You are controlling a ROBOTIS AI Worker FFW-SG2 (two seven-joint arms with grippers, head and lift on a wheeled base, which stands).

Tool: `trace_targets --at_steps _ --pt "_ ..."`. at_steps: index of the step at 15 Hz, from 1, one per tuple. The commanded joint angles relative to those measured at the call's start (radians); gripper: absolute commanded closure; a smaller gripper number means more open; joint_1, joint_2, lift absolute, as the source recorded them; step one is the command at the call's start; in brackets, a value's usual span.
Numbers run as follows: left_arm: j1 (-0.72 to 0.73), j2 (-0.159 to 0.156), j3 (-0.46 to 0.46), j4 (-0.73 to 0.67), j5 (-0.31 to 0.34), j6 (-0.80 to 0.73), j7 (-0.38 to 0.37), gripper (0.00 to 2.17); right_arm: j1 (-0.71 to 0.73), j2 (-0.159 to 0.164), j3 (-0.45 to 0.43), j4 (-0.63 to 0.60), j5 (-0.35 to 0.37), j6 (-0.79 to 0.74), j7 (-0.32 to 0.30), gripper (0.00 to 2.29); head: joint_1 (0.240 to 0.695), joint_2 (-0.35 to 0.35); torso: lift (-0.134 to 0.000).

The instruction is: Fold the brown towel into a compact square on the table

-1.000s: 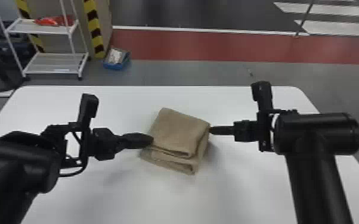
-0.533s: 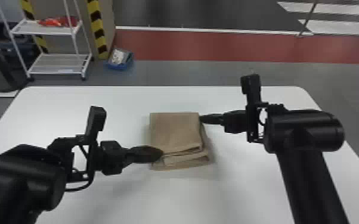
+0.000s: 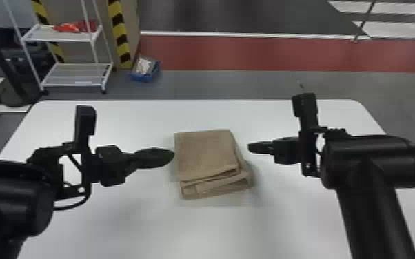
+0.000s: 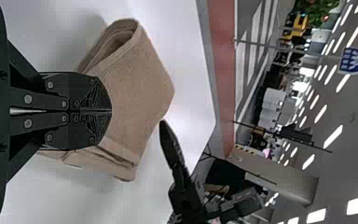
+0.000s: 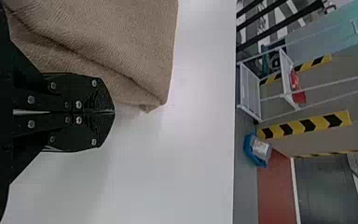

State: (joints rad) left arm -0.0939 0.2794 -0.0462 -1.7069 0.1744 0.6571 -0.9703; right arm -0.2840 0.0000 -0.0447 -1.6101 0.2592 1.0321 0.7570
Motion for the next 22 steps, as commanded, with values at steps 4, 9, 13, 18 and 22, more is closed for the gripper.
trace_targets --at_steps 4,9,13,18,22 --pt "0.129 0.024 0.295 -0.191 0.197 0.032 0.036 0.00 0.227 0.001 -0.015 -0.402 0.038 0.041 -0.028 0.00 0.695 -0.014 -0.128" --pt "0.345 -0.011 0.414 -0.255 0.324 -0.066 0.260 0.07 0.556 0.001 0.121 -0.536 0.012 -0.573 -0.366 0.03 0.695 0.086 -0.128" --pt "0.448 -0.083 0.454 -0.247 0.338 -0.308 0.513 0.07 0.750 0.001 0.187 -0.573 0.022 -0.812 -0.508 0.03 0.695 0.190 -0.128" --pt "0.543 -0.134 0.405 -0.234 0.240 -0.535 0.693 0.07 0.825 0.001 0.128 -0.491 -0.051 -1.030 -0.550 0.03 0.695 0.324 -0.128" --pt "0.599 -0.169 0.396 -0.240 0.185 -0.649 0.737 0.07 0.830 0.001 0.066 -0.447 -0.106 -1.088 -0.545 0.03 0.695 0.301 -0.128"
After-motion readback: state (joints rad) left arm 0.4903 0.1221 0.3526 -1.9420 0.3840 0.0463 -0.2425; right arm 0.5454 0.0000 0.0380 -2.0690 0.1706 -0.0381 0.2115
